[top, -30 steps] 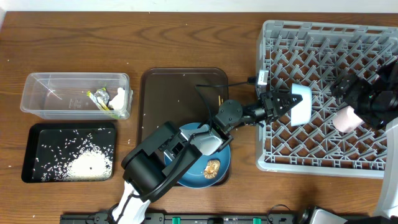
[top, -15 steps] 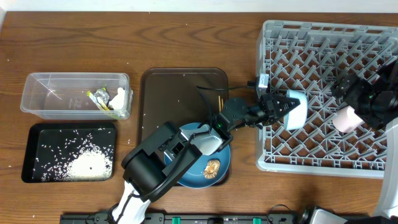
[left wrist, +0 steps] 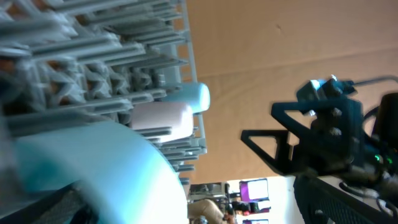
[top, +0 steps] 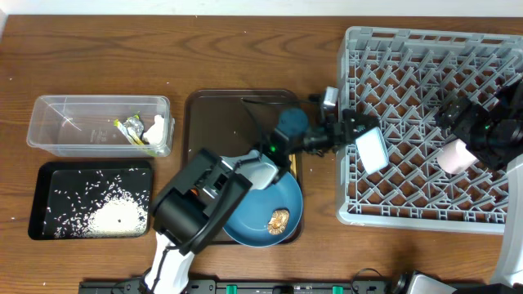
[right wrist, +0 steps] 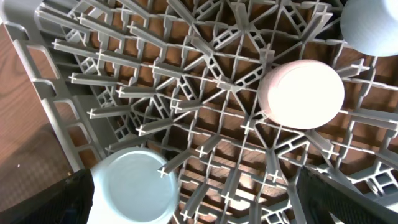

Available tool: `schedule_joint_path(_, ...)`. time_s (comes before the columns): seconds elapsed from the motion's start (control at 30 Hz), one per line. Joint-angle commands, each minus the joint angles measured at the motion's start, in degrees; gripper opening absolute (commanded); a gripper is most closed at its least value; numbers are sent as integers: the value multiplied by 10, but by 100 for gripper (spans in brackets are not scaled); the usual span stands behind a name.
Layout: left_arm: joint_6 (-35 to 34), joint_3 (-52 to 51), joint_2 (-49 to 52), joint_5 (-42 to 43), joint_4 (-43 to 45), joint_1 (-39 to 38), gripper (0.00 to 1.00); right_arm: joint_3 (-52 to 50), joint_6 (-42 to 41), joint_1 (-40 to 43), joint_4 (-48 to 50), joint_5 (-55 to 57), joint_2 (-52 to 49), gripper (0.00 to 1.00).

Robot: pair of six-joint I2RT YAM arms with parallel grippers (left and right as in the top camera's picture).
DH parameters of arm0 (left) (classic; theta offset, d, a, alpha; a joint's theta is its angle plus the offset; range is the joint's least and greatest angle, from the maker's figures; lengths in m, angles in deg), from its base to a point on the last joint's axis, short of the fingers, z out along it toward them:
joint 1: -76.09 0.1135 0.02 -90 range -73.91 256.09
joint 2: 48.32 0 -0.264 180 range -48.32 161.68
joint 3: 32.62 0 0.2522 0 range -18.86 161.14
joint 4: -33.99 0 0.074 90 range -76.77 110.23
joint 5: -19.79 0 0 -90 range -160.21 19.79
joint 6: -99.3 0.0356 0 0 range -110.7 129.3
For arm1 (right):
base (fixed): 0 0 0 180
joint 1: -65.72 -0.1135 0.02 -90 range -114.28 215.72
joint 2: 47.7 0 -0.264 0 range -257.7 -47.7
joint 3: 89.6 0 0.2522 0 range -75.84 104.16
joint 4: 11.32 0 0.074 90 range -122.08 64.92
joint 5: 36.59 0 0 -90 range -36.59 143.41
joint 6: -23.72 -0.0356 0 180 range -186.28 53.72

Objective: Sort waste into correct bins and load items into the dishwasher rack

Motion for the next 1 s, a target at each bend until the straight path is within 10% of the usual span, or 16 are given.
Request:
schedule_joint_path(0.0, 73, 10, -31, 28, -49, 27, 98, 5, -2, 4, 0, 3, 0, 97)
schedule_joint_path(0.53, 419, 10, -289, -202, -751, 123, 98, 5, 37, 1, 2, -53, 0, 95)
schedule_joint_path(0.83, 499, 10, -405, -332, -1034, 151, 99, 5, 140, -81, 13, -188, 0, 92)
schedule_joint_path(0.97, 499, 1, -401, -333, -1114, 151, 54, 5, 156, -149, 16, -176, 0, 92)
